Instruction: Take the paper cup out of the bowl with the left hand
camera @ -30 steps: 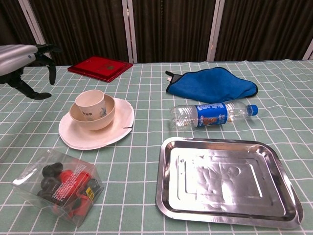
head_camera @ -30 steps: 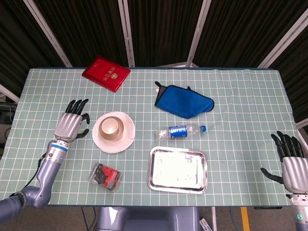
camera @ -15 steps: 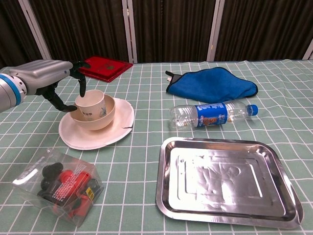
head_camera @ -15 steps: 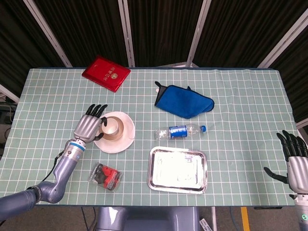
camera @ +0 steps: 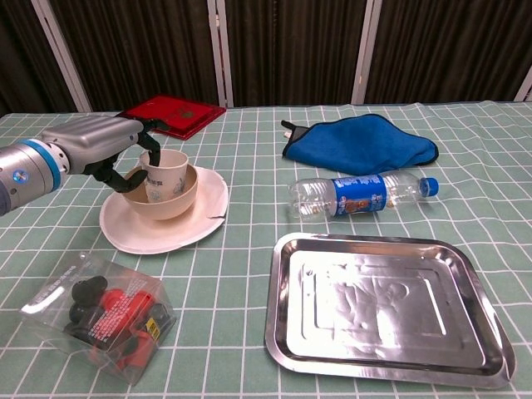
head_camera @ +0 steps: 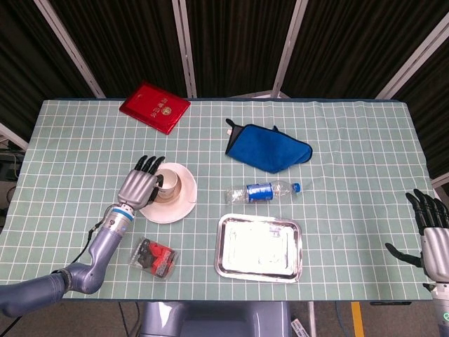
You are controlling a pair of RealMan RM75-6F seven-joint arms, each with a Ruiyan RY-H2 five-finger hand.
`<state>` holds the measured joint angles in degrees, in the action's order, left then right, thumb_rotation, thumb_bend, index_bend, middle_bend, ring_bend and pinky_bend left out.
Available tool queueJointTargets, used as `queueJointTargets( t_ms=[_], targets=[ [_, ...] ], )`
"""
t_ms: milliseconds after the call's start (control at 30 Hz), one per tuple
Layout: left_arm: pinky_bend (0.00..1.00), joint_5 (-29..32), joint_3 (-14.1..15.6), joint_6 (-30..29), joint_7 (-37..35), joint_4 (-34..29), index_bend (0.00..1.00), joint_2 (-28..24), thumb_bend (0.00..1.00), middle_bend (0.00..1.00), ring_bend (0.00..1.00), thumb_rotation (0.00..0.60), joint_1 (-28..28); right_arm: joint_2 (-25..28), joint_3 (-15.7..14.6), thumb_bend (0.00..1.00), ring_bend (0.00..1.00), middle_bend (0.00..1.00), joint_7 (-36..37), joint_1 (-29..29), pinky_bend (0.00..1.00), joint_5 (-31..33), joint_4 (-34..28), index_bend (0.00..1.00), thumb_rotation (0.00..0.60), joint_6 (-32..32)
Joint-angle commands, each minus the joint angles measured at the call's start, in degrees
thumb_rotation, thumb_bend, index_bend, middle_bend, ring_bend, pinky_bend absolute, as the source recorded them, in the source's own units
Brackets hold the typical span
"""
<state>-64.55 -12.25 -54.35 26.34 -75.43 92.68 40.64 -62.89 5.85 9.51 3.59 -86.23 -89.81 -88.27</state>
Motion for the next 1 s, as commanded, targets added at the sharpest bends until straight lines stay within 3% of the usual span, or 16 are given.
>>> queueJointTargets(
  t_ms=[33,333,533,667,1000],
  targets=[
    [0.00,-0.36,0.26,-0.93,-0.50,-0.77,0.54,-0.53,0.62,0.01,0.00,0.600,-0.32,0.08,-0.05,0.01,0.00,0.00,0.19,-0.07,0.00,-0.20,-0.03,0.03,0.600,-0.14],
    [0.00,-8.84,0.62,-11.62,-7.76,-9.57,0.55,-10.04,0.62,0.02,0.00,0.600,-5.24,-0.26,-0.32,0.01,0.00,0.00,-0.14,-0.25,0.00,-1.28,-0.28,0.03,0.600,-1.02],
    [0.00,-11.25,1.14,-15.54,-11.18,-9.76,0.55,-14.17,0.62,0.03,0.00,0.600,-7.93,-0.53,-0.53,0.01,0.00,0.00,-0.63,-0.38,0.00,-1.82,-0.42,0.03,0.600,-1.45],
    [0.00,-11.03,2.57,-15.82,-13.73,-3.23,0.56,-13.53,0.62,0.04,0.00,0.600,-9.59,-0.68,-0.70,0.01,0.00,0.00,-1.06,-0.35,0.00,-2.09,-0.52,0.03,0.600,-1.41],
    [0.00,-12.43,4.42,-16.08,-27.18,22.78,0.56,-0.21,0.62,0.07,0.00,0.600,-10.92,-1.37,-0.68,0.01,0.00,0.00,-2.32,-0.06,0.00,-1.69,-0.41,0.03,0.600,-0.75]
  ],
)
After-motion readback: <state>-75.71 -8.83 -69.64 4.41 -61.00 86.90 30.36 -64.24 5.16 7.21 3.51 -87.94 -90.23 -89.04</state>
